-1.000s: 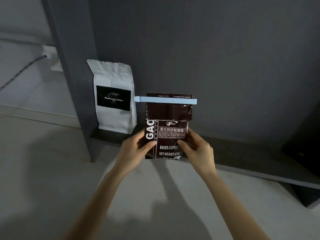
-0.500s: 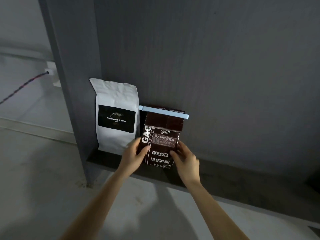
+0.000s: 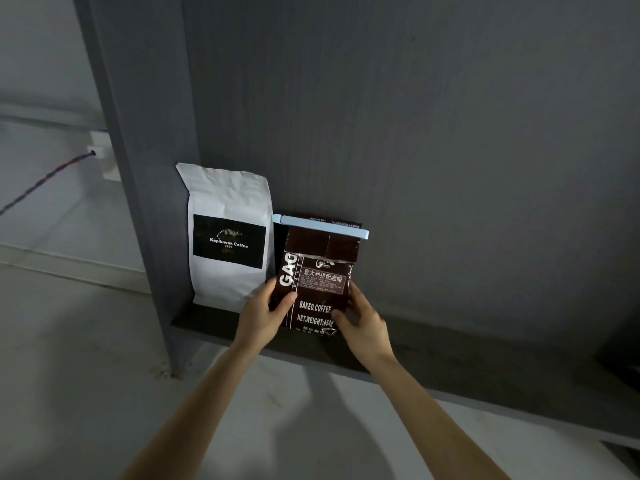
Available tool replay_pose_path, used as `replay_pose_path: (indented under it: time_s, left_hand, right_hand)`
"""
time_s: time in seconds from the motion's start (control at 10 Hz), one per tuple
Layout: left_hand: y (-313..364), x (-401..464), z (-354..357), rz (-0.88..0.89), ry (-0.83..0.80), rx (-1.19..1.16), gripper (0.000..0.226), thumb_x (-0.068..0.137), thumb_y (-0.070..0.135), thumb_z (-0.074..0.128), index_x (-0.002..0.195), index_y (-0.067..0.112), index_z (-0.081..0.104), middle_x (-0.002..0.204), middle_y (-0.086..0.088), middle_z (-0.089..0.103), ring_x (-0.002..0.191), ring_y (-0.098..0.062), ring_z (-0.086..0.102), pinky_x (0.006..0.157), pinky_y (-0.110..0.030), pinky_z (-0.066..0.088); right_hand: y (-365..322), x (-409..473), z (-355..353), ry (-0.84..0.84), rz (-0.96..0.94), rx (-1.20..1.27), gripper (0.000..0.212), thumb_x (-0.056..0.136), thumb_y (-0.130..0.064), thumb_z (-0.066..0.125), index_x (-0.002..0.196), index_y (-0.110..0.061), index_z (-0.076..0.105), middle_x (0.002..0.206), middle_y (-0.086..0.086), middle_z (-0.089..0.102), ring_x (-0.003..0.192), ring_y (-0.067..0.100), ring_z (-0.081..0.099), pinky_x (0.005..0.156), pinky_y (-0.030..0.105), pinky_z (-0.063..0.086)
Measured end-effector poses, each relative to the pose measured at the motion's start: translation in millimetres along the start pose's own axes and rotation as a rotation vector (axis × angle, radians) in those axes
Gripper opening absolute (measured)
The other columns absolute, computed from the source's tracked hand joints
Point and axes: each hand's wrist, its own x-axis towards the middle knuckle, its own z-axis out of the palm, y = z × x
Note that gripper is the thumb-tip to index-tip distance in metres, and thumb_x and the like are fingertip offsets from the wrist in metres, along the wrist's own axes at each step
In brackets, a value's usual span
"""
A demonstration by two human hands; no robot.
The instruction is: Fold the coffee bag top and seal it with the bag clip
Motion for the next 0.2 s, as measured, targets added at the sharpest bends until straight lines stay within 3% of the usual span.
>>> replay_pose_path:
  time_s: [0.1,0.2]
  left_hand:
    - [9,-4,-3,0.020,0.034,0.061,0.040,0.085,0.022,0.054,0.122,0.009,0.046,0.118,-0.009,0.060,0.110,-0.022,0.056,0.093,-0.037,0.047]
    - [17,-15,-1,0.065,0.105,0.102,0.052,0.085,0.017,0.054,0.131,0.008,0.034,0.129,-0.011,0.053,0.119,-0.025,0.049,0.098,-0.034,0.040]
  right_hand:
    - [-6,-4,-6,-0.066,0.007,-0.068,0.065,0.086,-0.025,0.054,0.139,-0.029,0.017,0.137,0.000,0.049,0.123,0.019,0.047,0.099,0.027,0.036]
    - [-10,-10,-17,-0.014,0.001,-0.322,0.078,0.082,-0.041,0.055,0.141,-0.030,0.006,0.154,-0.001,0.020,0.141,0.022,0.017,0.116,0.050,0.015]
